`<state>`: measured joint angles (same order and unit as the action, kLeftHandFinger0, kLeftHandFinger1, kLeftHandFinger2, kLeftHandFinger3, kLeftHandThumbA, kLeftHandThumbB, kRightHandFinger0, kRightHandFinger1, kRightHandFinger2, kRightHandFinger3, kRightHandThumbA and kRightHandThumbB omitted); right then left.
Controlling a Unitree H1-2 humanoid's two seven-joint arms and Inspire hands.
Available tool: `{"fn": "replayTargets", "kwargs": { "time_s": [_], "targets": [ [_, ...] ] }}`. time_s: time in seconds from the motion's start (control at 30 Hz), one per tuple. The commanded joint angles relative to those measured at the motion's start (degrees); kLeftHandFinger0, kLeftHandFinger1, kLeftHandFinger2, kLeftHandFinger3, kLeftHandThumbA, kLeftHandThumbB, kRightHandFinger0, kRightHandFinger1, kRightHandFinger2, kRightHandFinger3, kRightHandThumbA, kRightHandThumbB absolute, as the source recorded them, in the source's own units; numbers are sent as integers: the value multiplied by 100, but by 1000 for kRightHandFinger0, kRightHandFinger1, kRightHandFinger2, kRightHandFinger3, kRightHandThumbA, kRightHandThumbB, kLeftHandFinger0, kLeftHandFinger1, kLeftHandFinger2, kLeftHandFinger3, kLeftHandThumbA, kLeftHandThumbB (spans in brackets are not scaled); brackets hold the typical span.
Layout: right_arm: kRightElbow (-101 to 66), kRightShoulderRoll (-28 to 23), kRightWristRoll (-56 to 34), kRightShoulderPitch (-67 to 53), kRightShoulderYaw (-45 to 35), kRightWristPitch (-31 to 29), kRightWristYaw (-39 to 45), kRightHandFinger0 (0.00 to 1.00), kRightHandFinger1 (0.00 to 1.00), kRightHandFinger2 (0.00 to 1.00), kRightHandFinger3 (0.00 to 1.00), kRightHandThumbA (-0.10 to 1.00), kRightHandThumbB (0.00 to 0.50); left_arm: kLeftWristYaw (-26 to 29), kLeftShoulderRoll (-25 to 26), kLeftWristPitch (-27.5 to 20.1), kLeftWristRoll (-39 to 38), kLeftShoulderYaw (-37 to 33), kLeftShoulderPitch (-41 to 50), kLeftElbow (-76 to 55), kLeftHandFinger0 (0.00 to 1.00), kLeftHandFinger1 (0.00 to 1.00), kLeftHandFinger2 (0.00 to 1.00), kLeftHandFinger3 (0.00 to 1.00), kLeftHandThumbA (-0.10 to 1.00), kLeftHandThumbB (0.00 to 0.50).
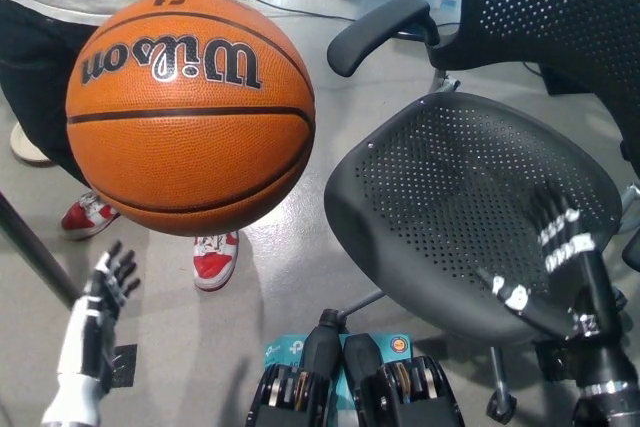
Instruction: The robot grabs the basketball from a person using both hands and then drops it on the black chair in the front
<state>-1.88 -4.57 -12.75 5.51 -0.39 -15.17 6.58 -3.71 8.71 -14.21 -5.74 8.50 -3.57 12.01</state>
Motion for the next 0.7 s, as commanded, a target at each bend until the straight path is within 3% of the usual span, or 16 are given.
{"fn": "replayTargets", "kwargs": {
  "time_s": [0.0,0.07,0.1,0.23,0.37,0.57,0.67],
  "targets": [
    [-850,-82,-827,388,179,686,384,1000,1000,1000,1000,1000,333,56,166,0,-359,279,-103,-692,1000,1000,1000,1000,1000,210],
    [-780,-102,-1078,590,211,755,537,1000,1000,1000,1000,1000,330,58,194,64,-383,367,-171,-796,1000,1000,1000,1000,1000,228],
    [-755,-69,-1151,780,214,982,495,1000,1000,1000,1000,1000,388,72,211,124,-446,436,-235,-941,1000,1000,1000,1000,1000,233],
    [-561,23,-1329,1259,252,1381,514,1000,1000,1000,1000,1000,432,32,284,332,-588,547,-406,-1285,1000,1000,1000,1000,1000,239],
    [-145,199,-1831,1760,297,1787,767,1000,1000,1000,1000,1000,431,73,347,572,-601,626,-652,-1611,1000,1000,1000,1000,1000,229],
    [542,471,-1889,2321,288,1846,960,1000,1000,1000,1000,1000,430,163,392,913,-571,663,-851,-1845,1000,1000,1000,1000,1000,249],
    [905,592,-1808,2552,267,1884,949,1000,1000,1000,1000,1000,439,151,378,1034,-563,617,-901,-1981,1000,1000,1000,1000,1000,226]
  ]
}}
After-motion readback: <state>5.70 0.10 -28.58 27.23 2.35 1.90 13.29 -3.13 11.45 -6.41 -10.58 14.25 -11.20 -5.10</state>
